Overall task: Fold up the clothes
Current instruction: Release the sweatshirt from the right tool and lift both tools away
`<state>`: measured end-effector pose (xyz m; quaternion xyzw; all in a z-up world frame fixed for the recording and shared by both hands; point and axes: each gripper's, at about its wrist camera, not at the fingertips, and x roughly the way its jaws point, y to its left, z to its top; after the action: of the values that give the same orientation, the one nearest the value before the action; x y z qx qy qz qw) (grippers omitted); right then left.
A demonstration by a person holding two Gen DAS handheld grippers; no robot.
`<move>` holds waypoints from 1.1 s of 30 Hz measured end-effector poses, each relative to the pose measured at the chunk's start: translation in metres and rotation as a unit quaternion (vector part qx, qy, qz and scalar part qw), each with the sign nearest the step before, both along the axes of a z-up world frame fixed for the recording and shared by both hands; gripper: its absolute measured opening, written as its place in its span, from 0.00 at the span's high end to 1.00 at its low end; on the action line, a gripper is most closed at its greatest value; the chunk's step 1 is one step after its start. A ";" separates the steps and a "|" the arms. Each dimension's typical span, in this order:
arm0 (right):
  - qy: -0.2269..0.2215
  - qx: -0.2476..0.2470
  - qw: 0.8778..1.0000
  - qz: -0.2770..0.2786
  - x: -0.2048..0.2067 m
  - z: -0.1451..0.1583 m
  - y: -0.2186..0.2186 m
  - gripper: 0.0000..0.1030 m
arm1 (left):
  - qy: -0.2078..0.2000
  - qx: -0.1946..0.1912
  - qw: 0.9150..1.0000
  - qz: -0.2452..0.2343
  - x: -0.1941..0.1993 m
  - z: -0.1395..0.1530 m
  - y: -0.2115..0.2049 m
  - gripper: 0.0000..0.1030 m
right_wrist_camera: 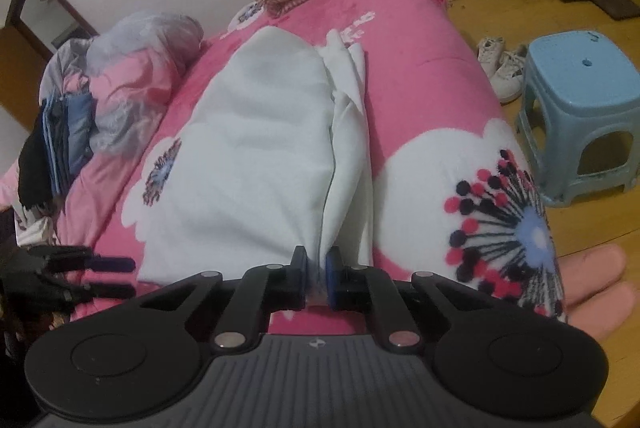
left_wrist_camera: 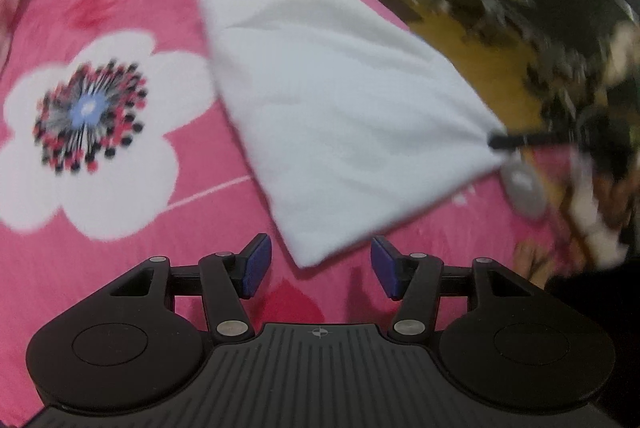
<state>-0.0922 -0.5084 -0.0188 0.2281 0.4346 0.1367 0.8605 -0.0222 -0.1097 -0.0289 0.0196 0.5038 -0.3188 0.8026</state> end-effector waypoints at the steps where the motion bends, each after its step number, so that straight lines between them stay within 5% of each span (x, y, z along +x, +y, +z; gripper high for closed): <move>1: 0.001 0.003 1.000 -0.003 0.001 0.000 -0.001 0.91 | 0.010 -0.011 1.000 0.012 0.004 -0.001 0.003 0.47; 10: -0.023 0.106 0.993 -0.049 0.000 0.021 -0.021 0.91 | -0.103 0.090 0.990 -0.034 -0.024 -0.015 -0.025 0.47; 20: -0.047 0.132 0.989 -0.055 0.000 0.037 -0.015 0.91 | -0.173 0.075 0.982 0.011 -0.035 -0.025 -0.036 0.47; 24: -0.055 0.129 0.988 -0.057 -0.001 0.041 -0.013 0.91 | -0.208 0.126 0.969 0.027 -0.037 -0.027 -0.044 0.47; 29: -0.048 0.118 0.990 -0.057 -0.006 0.034 -0.012 0.92 | -0.221 0.166 0.960 0.044 -0.043 -0.015 -0.037 0.47; 33: -0.029 0.119 0.990 -0.064 -0.010 0.020 -0.013 0.92 | -0.210 0.163 0.963 0.054 -0.045 -0.011 -0.031 0.47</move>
<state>-0.1021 -0.5212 0.0014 0.3524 0.3750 0.1388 0.8461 -0.0671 -0.1406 -0.0401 0.1892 0.3692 -0.1777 0.8923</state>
